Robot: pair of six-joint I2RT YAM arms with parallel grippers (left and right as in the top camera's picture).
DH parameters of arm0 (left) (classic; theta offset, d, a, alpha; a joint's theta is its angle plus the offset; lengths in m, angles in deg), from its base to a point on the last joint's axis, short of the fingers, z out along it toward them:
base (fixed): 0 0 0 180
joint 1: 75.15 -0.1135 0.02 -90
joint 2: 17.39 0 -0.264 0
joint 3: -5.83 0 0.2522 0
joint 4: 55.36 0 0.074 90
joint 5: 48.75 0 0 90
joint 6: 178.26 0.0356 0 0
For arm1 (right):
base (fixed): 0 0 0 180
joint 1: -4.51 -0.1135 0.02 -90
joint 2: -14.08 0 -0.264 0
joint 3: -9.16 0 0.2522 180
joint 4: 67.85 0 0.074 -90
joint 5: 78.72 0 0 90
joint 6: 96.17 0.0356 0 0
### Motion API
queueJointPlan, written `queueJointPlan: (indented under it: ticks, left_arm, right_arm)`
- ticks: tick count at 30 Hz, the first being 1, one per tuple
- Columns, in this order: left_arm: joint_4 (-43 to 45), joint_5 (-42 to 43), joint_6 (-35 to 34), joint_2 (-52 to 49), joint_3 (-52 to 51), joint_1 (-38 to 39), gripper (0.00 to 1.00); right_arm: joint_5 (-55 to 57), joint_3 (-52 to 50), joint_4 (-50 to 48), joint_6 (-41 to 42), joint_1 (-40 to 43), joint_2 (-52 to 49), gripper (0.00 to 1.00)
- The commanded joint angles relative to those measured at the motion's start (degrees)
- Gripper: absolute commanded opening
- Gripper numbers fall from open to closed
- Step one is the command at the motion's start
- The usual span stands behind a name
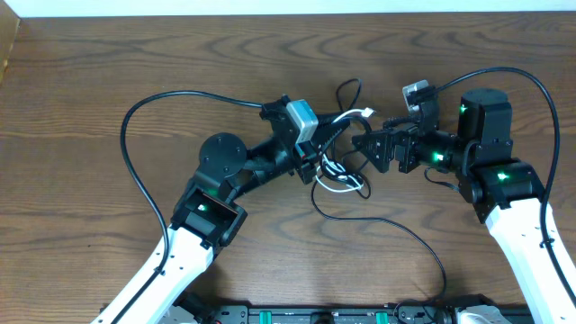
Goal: Untangle cables
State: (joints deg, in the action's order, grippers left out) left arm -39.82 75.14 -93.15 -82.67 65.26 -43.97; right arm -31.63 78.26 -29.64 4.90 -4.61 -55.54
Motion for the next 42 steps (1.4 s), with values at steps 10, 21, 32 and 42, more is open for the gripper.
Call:
queueJointPlan:
  ticks: [10,21,32,42]
  left_arm:
    - [6.8,-3.1,-11.2,2.6,0.6,-0.2,0.08]
    - [12.2,-0.7,-21.7,2.5,0.6,-0.2,0.08]
    - [13.9,0.0,-24.0,2.7,0.6,-0.2,0.08]
    - [13.8,0.0,-22.3,2.8,0.6,-0.4,0.08]
  right_arm:
    - [1.0,0.2,2.1,-6.1,-0.4,-0.1,0.99]
    - [1.0,0.2,1.0,-5.5,-0.4,-0.2,0.81]
    - [21.2,0.1,5.6,3.5,-0.4,-2.8,0.6]
    - [47.0,0.1,16.8,18.9,3.2,-7.2,0.88]
